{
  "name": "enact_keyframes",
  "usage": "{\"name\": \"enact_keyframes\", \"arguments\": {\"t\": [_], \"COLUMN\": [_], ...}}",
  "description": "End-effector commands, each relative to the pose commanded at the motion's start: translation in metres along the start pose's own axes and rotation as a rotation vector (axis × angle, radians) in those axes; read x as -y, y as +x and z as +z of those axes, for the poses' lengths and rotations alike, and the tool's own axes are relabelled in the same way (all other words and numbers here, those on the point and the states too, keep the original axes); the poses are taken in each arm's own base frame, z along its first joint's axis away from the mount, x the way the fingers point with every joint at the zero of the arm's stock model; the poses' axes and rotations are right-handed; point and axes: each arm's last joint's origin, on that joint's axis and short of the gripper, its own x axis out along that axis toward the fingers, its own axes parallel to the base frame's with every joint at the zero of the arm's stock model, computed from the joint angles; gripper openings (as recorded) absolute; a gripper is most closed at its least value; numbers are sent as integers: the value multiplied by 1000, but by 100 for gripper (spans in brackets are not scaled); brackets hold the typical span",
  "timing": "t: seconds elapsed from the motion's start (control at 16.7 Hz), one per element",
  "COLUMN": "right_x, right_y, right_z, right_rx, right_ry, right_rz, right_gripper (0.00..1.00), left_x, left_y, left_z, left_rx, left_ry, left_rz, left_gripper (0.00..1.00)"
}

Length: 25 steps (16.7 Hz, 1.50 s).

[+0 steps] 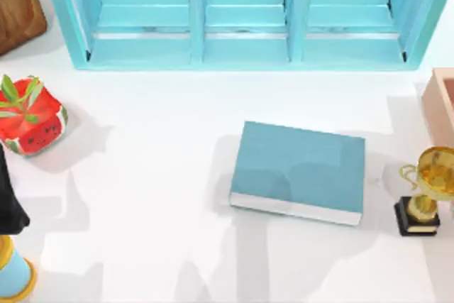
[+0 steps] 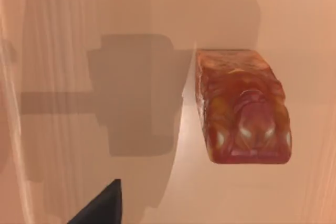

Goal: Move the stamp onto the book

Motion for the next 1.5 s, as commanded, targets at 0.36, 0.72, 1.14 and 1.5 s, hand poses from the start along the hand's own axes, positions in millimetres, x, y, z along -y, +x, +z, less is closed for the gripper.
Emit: {"name": "enact_keyframes", "arguments": {"t": [0.36, 0.72, 1.14, 1.5], "right_x": [-1, 1, 0, 0], "right_y": [1, 49, 100, 100], "right_z": [-1, 2, -1, -1], "right_rx": [-4, -7, -7, -7], "right_ry": [-1, 3, 3, 3], "right_rz": [5, 7, 7, 7], "right_gripper": [100, 100, 100, 77], "left_x": [0, 0, 0, 0], "left_y": [0, 0, 0, 0], "left_z": [0, 0, 0, 0], "left_rx": [0, 0, 0, 0], "left_ry": [0, 0, 0, 0], "left_rz": [0, 0, 0, 0], "left_gripper": [100, 100, 100, 100]}}
